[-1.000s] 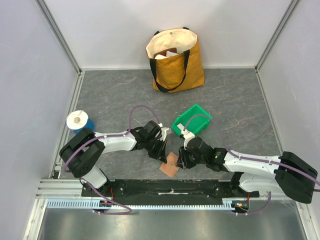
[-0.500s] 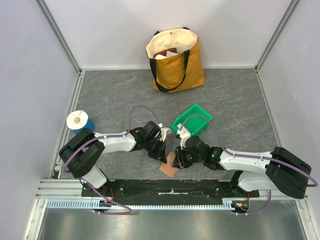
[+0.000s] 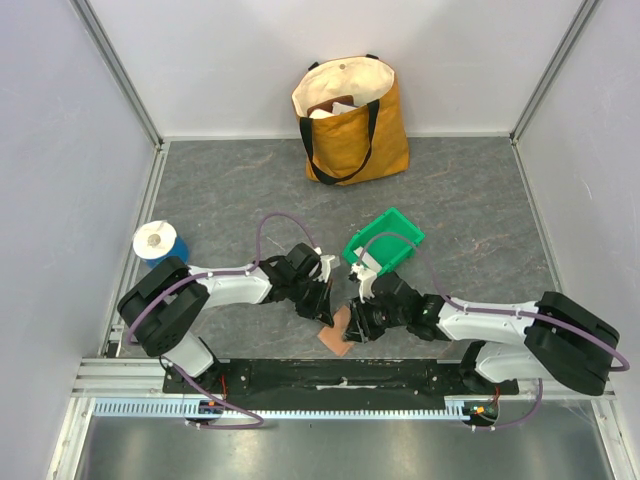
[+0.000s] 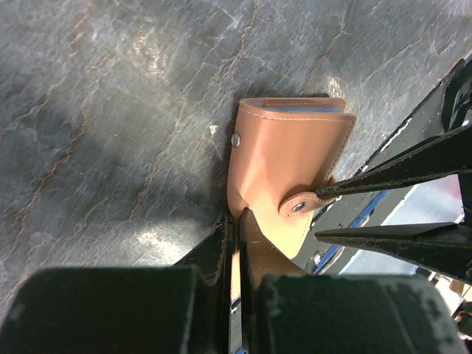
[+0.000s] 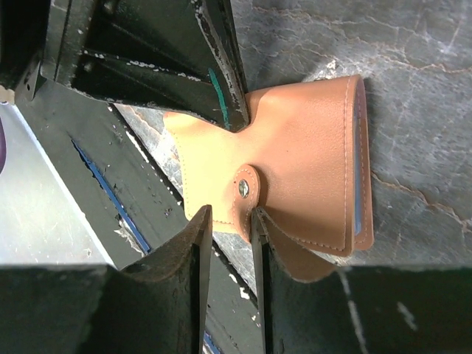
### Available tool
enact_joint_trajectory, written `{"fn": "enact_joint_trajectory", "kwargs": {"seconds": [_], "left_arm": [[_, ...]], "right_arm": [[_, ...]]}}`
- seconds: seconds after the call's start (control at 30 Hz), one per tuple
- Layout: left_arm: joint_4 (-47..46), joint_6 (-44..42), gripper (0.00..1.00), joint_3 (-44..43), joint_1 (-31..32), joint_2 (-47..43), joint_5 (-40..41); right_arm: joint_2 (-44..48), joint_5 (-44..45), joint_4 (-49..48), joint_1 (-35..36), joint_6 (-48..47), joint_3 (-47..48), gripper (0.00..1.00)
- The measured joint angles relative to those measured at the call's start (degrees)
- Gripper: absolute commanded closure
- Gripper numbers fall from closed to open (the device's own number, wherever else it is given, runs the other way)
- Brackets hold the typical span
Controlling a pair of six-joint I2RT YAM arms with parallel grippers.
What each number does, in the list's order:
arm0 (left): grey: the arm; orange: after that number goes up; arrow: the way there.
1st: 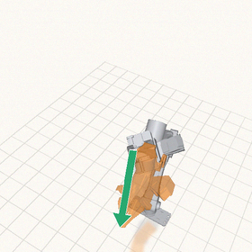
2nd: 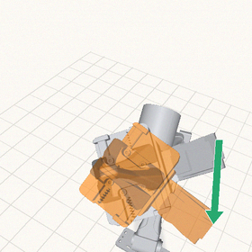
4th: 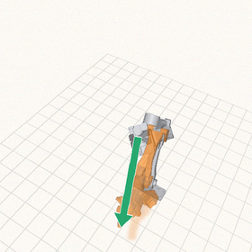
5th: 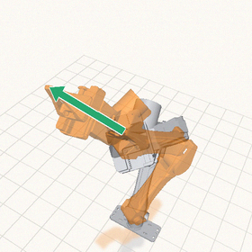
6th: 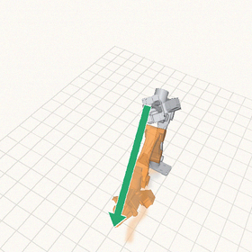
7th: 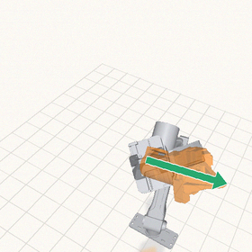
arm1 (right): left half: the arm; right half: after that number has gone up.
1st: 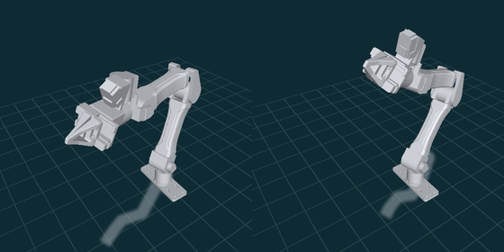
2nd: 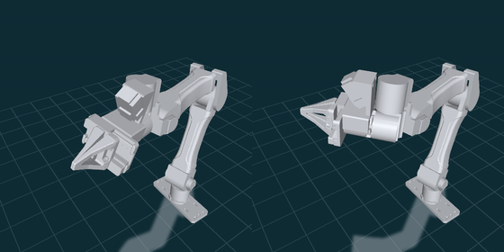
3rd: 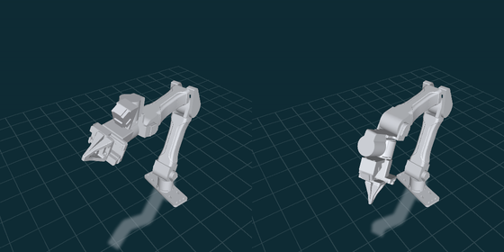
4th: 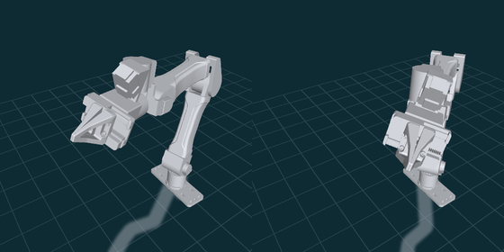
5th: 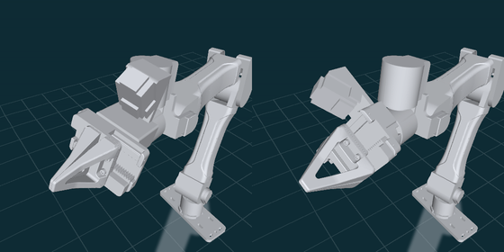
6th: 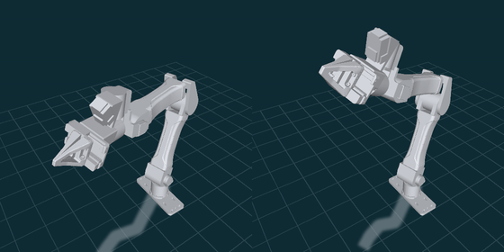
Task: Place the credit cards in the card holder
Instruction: Open the card holder at the center of the board.
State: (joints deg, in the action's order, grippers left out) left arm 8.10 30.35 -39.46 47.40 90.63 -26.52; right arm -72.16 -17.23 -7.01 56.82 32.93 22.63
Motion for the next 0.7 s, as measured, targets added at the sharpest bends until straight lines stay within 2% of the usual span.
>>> {"fn": "enact_joint_trajectory", "kwargs": {"seconds": [0.07, 0.23, 0.7], "left_arm": [[-0.22, 0.96, 0.98, 0.22, 0.0, 0.0, 0.17], [-0.39, 2.47, 0.98, 0.48, 0.0, -0.26, 0.98], [1.14, 11.3, 0.98, 0.39, -1.16, -0.15, 3.17]], "right_arm": [[-0.94, -0.37, -0.79, -0.04, 0.04, 0.04, 0.73], [-2.99, -0.66, -1.36, -0.02, 0.42, 0.72, 1.0], [-0.72, -1.77, -4.15, 1.09, -1.57, -1.14, 1.0]]}}
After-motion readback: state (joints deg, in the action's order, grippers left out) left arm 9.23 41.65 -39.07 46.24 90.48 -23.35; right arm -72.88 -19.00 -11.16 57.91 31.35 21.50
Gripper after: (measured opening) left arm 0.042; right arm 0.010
